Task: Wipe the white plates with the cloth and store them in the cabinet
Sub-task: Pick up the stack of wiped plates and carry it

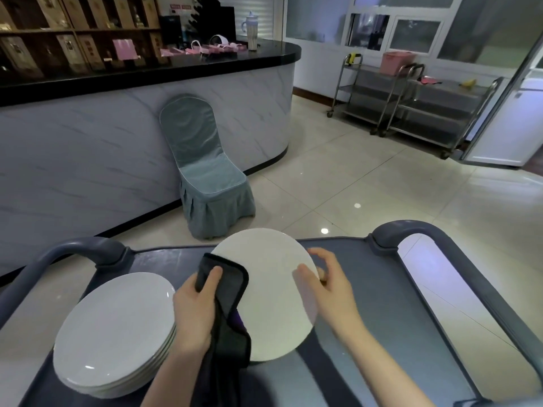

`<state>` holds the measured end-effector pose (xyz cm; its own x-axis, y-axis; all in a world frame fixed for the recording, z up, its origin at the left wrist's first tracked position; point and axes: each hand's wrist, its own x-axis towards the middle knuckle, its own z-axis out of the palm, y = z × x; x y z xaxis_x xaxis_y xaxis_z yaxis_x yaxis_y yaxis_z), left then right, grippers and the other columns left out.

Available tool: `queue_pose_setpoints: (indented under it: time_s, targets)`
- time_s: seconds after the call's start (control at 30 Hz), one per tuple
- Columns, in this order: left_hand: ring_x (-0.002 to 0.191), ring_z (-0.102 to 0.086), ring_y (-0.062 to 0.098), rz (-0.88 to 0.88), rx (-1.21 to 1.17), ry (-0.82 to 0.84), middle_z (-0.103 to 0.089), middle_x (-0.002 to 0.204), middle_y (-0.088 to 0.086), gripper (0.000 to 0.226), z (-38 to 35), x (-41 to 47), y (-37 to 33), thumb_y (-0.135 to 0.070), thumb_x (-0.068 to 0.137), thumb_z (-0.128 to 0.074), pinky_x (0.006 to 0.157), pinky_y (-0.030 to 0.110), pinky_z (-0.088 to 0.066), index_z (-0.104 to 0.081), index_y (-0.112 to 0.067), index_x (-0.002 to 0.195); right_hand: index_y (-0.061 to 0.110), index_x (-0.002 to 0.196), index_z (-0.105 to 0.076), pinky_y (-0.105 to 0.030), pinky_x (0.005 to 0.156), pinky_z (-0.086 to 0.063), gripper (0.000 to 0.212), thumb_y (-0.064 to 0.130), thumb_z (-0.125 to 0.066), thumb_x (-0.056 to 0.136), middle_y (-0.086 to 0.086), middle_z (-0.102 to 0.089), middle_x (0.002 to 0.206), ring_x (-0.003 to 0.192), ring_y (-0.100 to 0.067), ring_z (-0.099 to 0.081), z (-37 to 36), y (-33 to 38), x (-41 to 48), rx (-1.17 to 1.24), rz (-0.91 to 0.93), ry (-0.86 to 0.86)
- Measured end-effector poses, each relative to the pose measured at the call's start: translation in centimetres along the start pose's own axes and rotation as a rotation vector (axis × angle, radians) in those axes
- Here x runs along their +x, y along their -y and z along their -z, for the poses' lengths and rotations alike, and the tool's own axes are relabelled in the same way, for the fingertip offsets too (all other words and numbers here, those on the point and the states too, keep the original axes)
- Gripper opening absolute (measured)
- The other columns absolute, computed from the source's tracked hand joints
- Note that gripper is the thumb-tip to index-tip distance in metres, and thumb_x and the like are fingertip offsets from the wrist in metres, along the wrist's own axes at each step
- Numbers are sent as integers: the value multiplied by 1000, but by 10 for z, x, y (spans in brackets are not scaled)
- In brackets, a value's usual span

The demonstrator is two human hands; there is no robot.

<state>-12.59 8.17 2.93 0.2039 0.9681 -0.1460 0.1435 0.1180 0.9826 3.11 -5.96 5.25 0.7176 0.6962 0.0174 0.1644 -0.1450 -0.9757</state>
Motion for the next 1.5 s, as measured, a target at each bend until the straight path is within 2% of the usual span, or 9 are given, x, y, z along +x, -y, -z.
queue_pose_setpoints:
  time_s: [0.17, 0.33, 0.57, 0.77, 0.87, 1.03, 1.17, 1.33, 1.5]
  targets:
    - [56, -52, -1, -327, 327, 385, -63, 60, -10, 19, -1, 6, -32, -21, 86, -73, 54, 12, -40, -66, -18, 68, 41, 131, -55, -14, 91, -45, 32, 35, -56, 100, 20, -69, 115, 101, 3, -63, 9, 22, 25, -465, 281, 431]
    - [63, -57, -2, -280, 232, 419, -70, 73, -3, 9, -6, 2, -30, -17, 88, -71, 59, 11, -44, -71, -16, 79, 31, 120, -68, -7, 94, -41, 27, 18, -59, 99, 29, -68, 114, 111, 12, -60, 8, 21, 24, -273, 287, 335]
    - [85, -69, 19, 97, -71, 117, -76, 86, 0, 12, -7, -9, 10, -24, 93, -64, 82, 37, -55, -73, -17, 88, 28, 122, -68, -36, 106, -46, 36, 5, -51, 99, 18, -70, 118, 116, -3, -62, -1, -1, 11, 6, 132, -21]
    - [61, -55, 1, -242, 325, 412, -65, 65, -5, 20, 5, 24, -14, -23, 90, -70, 62, 22, -44, -66, -11, 74, 44, 113, -65, -12, 96, -44, 44, 5, -51, 100, 30, -68, 112, 111, 8, -60, -1, 11, 14, -121, 213, 220]
    - [58, -49, 1, -327, 435, 596, -57, 61, -7, 21, -1, 25, -23, -22, 88, -71, 57, 18, -38, -64, -10, 73, 38, 122, -66, -15, 101, -42, 33, 16, -58, 99, 29, -67, 118, 115, 12, -57, -7, 7, 19, -331, 270, 330]
    - [66, -63, 2, -68, 68, 272, -73, 74, -8, 14, 1, -1, -2, -22, 93, -64, 61, 15, -48, -71, -13, 83, 33, 129, -62, -4, 100, -36, 39, 10, -59, 98, 28, -59, 128, 122, 16, -50, 2, 6, 24, -108, 220, 165]
    - [83, -68, 23, 194, -48, 113, -75, 87, 6, 16, -2, -11, 33, -24, 93, -65, 79, 38, -54, -73, -12, 86, 27, 130, -63, -3, 102, -34, 40, 5, -55, 99, 35, -59, 125, 121, 18, -49, -5, -10, 12, -114, 161, 102]
    - [67, -55, 12, -121, 290, 405, -67, 72, 9, 41, 9, 21, 21, -45, 81, -67, 66, 30, -45, -65, -4, 78, 39, 127, -61, -5, 104, -34, 42, 8, -52, 100, 36, -58, 126, 122, 18, -47, -4, -18, 6, -168, 110, 203]
    - [63, -54, 3, -267, 437, 723, -63, 68, -8, 21, -5, 29, -17, -35, 88, -69, 61, 21, -42, -70, -15, 81, 31, 124, -68, -3, 95, -38, 35, 10, -58, 98, 24, -65, 121, 114, 19, -54, -10, 6, 14, -242, 156, 376]
